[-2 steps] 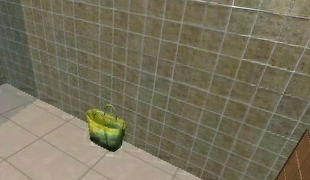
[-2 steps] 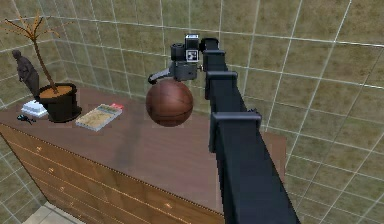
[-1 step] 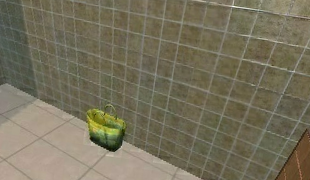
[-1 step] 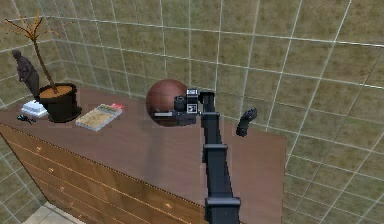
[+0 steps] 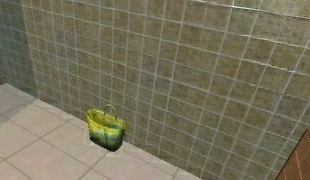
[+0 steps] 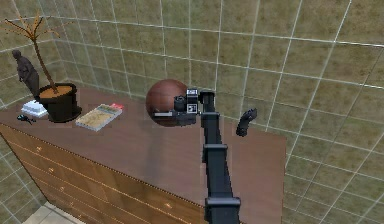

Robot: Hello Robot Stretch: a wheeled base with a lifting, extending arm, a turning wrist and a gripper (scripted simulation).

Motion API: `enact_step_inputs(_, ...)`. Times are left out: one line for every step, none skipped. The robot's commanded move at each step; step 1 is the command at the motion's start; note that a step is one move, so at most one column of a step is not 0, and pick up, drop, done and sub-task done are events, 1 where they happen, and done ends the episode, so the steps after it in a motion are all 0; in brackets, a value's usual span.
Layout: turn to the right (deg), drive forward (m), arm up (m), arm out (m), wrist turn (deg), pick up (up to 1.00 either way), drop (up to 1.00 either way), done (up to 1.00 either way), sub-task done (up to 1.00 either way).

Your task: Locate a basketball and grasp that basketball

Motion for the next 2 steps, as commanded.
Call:
enact_step_inputs(0.0, 0.00, 0.10, 0.00, 0.0, 0.00, 0.00, 0.00, 0.00)
enact_step_inputs(0.0, 0.00, 0.00, 0.00, 0.0, 0.00, 0.00, 1.00, 0.00)
